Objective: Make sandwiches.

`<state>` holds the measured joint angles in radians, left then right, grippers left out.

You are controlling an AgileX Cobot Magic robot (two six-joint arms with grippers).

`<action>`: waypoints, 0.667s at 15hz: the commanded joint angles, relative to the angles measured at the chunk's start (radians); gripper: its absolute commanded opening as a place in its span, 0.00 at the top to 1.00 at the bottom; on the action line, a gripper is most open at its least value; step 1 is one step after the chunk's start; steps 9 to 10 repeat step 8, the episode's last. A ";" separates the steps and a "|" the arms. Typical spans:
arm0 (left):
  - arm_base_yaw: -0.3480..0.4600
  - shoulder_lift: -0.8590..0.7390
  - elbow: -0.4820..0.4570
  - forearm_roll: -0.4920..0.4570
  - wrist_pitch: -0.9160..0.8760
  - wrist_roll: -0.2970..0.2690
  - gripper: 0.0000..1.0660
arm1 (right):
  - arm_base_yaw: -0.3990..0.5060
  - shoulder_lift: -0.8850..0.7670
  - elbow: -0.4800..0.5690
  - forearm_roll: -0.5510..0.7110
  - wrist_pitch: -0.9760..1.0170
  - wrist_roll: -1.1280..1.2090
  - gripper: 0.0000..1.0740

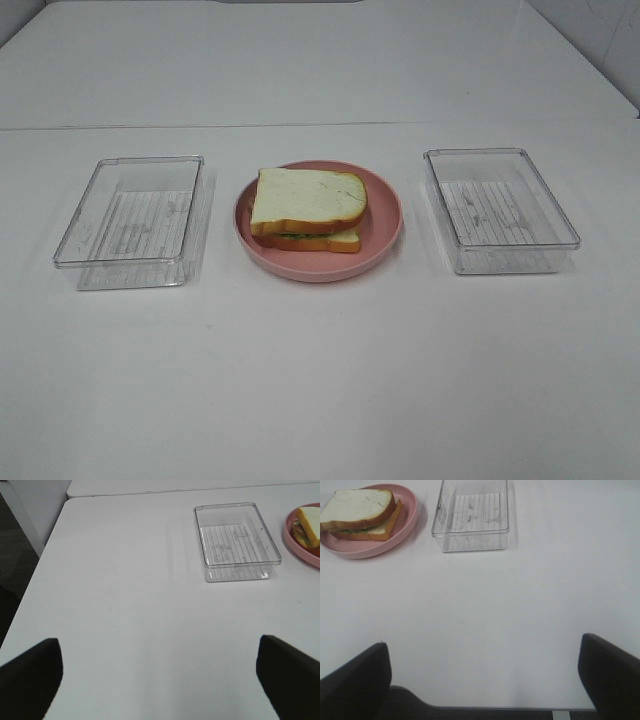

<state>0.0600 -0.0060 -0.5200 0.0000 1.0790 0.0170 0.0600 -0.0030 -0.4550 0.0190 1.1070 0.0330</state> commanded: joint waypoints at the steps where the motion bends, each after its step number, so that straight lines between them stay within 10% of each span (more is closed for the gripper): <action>1: 0.004 -0.019 0.003 0.000 -0.004 0.001 0.08 | -0.003 -0.033 0.004 -0.006 -0.007 -0.010 0.11; 10: 0.004 -0.019 0.003 0.000 -0.004 0.001 0.08 | -0.003 -0.033 0.004 -0.006 -0.007 -0.010 0.11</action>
